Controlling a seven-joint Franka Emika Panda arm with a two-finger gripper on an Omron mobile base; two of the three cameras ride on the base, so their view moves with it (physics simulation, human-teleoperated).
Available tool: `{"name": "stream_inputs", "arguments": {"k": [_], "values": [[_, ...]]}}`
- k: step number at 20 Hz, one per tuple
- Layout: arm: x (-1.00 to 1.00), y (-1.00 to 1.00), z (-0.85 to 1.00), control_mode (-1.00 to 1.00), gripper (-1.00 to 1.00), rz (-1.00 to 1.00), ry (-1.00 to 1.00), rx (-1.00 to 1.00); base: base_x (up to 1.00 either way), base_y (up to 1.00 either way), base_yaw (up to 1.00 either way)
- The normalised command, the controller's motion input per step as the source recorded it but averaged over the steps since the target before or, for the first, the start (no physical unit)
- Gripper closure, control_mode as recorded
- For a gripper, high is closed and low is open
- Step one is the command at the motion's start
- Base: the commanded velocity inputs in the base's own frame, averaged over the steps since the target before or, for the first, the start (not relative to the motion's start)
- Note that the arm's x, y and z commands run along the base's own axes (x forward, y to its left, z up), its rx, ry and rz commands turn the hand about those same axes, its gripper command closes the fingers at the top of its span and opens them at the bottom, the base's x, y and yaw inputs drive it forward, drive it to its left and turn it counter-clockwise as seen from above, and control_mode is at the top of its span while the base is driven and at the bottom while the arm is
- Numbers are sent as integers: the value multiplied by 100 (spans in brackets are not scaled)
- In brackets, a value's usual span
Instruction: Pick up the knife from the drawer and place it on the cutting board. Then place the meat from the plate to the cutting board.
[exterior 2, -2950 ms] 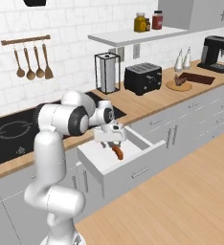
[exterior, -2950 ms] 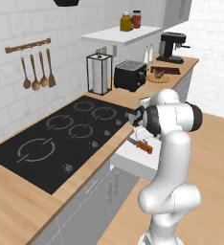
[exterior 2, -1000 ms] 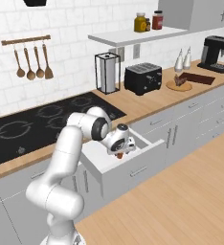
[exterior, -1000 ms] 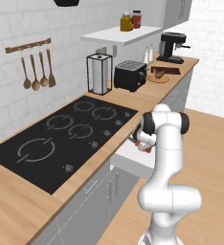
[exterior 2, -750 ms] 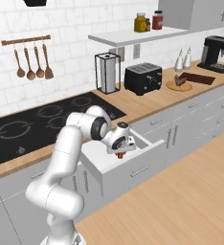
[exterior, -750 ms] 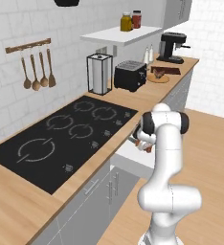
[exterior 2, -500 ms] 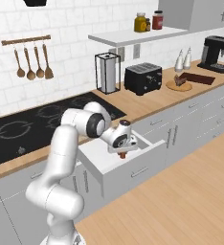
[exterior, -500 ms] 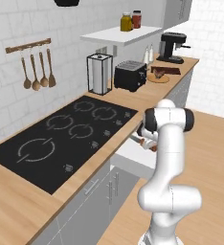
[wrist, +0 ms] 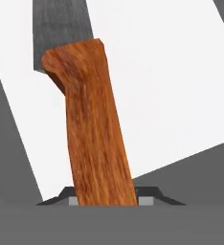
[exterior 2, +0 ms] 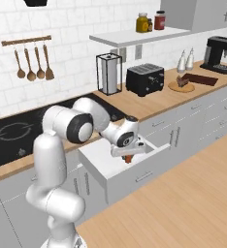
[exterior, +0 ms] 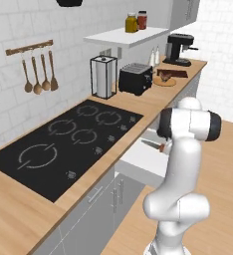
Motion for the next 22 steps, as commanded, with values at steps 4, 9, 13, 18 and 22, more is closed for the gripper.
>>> {"name": "stream_inputs", "arguments": {"k": [4, 9, 13, 18, 22], "values": [[-98, -17, 100, -100, 100, 4, 3, 0, 0, 0, 0], [-99, -16, 100, -100, 100, 0, -2, 0, 0, 0, 0], [-92, -19, 100, -100, 100, 0, -7, 2, 0, 0, 0], [-90, -5, 98, -100, 100, 0, -10, 4, 0, 0, 0], [-46, 5, 53, 100, 100, 0, -3, 1, -7, 7, 0]]}}
